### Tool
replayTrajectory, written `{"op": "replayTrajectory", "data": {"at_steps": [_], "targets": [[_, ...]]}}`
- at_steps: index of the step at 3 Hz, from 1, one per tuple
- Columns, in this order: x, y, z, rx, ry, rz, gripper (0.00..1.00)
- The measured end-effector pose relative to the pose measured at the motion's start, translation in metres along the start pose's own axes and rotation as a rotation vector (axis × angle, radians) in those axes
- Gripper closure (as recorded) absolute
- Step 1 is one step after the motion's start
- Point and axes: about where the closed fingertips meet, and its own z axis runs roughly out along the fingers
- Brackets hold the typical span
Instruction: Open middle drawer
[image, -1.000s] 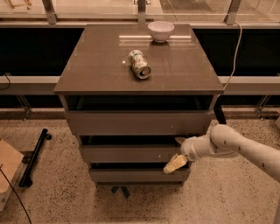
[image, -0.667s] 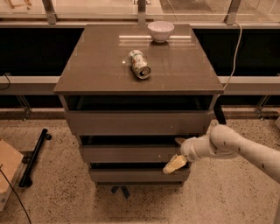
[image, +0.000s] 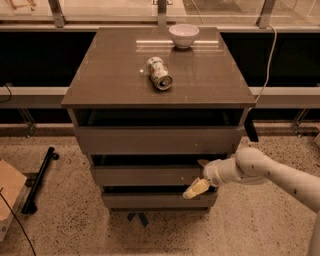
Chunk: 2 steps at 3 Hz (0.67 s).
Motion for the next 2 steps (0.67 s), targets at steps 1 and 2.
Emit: {"op": "replayTrajectory", "data": {"at_steps": [1,2], "targets": [[0.004,-0.008,0.013,-0.001,0.015,-0.008,0.0],[0.01,-0.02,0.021,0.005,0.068,-0.037,0.0]]}}
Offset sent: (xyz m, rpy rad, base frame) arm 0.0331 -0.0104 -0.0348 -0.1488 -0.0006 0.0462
